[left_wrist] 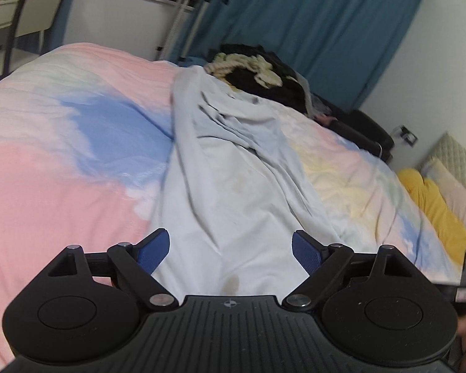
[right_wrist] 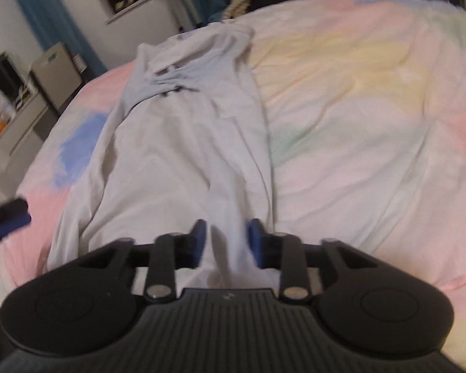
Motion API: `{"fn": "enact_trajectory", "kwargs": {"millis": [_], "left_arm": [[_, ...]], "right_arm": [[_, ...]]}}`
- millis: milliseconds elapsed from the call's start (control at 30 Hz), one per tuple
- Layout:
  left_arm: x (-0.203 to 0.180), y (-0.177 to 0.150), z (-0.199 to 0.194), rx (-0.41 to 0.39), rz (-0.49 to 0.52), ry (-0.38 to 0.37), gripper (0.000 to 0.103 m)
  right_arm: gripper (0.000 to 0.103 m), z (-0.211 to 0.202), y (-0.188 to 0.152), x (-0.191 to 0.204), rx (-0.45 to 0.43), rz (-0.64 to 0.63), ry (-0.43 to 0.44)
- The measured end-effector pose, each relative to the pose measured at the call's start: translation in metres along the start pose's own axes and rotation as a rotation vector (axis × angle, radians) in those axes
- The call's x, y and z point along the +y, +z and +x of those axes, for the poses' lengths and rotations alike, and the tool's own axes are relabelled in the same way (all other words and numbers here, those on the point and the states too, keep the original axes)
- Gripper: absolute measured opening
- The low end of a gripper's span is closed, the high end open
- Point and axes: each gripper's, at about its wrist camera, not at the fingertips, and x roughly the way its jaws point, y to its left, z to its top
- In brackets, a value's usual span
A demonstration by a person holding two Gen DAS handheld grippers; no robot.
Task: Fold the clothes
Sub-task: 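Grasp the T-shirt hem with the left gripper while the right gripper grasps beside it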
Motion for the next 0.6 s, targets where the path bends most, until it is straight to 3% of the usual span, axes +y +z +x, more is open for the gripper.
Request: {"fn": "enact_trajectory", "kwargs": {"millis": [100, 300, 367, 467, 533, 600], "left_arm": [[0.008, 0.001, -0.008, -0.014, 0.004, 0.076, 0.088], [0.012, 0.0, 0.002, 0.059, 0.001, 0.09, 0.088], [0.012, -0.001, 0.006, 0.096, 0.001, 0.091, 0.089], [0.021, -0.005, 0.02, 0.167, -0.015, 0.082, 0.089], [0.024, -0.007, 0.028, 0.218, -0.016, 0.086, 0.089], [0.025, -0.008, 0.037, 0.273, -0.01, 0.084, 0.089]], "right_arm": [[0.026, -0.003, -0.007, 0.026, 0.01, -0.097, 0.041], [0.028, 0.03, -0.02, 0.041, 0.204, -0.119, 0.094], [0.034, 0.024, -0.015, 0.034, 0.206, -0.071, 0.135], [0.051, -0.005, -0.004, 0.028, 0.177, -0.056, 0.231], [0.056, -0.019, 0.005, 0.02, 0.166, -0.101, 0.192], [0.057, -0.021, 0.015, 0.005, 0.172, -0.126, 0.086]]}}
